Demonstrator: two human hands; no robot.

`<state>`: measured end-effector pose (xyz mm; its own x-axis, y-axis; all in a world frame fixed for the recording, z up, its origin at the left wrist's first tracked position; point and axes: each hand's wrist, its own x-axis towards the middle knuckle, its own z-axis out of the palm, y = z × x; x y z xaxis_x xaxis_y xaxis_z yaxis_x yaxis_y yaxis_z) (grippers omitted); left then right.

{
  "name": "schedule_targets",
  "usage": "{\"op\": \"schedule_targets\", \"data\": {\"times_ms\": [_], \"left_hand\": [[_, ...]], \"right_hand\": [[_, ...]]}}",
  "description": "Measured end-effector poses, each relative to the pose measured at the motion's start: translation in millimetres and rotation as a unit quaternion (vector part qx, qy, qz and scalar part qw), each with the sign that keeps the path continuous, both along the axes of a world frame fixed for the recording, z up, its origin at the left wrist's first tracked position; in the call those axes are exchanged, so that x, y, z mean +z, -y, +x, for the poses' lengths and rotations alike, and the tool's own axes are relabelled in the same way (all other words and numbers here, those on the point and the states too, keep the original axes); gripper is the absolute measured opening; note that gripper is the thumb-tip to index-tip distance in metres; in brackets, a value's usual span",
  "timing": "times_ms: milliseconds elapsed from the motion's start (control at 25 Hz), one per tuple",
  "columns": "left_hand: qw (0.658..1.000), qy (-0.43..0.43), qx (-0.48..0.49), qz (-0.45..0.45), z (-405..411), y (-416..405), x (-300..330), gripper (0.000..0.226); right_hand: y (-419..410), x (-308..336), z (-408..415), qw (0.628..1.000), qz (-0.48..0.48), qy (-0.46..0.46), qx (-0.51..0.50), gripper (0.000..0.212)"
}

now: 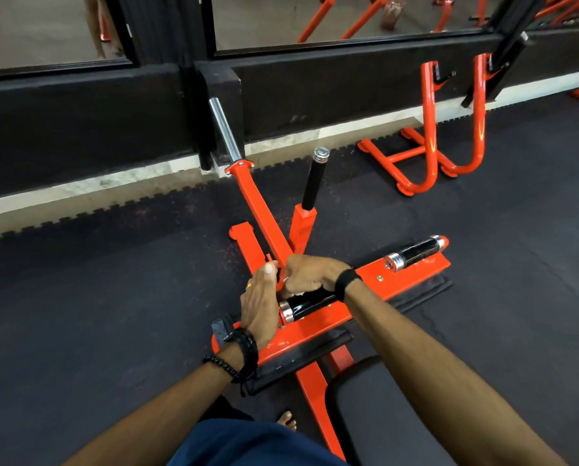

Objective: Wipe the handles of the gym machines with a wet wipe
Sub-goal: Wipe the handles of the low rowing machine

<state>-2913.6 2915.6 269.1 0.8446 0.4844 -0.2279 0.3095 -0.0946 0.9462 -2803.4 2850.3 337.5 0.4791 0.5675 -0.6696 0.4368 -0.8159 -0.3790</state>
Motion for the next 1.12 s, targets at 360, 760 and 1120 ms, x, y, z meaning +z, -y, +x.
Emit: {"op": "schedule_targets", "data": {"times_ms": [360, 760, 1120], "left_hand": [[0.999, -0.002, -0.034, 0.018, -2.4, 0.5, 6.0, 0.075], [0.982, -0.064, -0.164, 0.068, 0.8, -5.3, 22.1, 0.103], [0.885, -0.174, -0.364, 0.234, 51.9, 24.2, 47.0, 0.124]], "right_hand": [[23.5, 22.3, -12.9, 0.989, 0.017, 0.146, 0.006, 0.032], [81.9, -19.8, -64.6, 0.875, 0.302, 0.354, -0.133, 0.018], [194.3, 1.1, 12.5, 0.736, 0.357, 0.412, -0.402, 0.007]]}}
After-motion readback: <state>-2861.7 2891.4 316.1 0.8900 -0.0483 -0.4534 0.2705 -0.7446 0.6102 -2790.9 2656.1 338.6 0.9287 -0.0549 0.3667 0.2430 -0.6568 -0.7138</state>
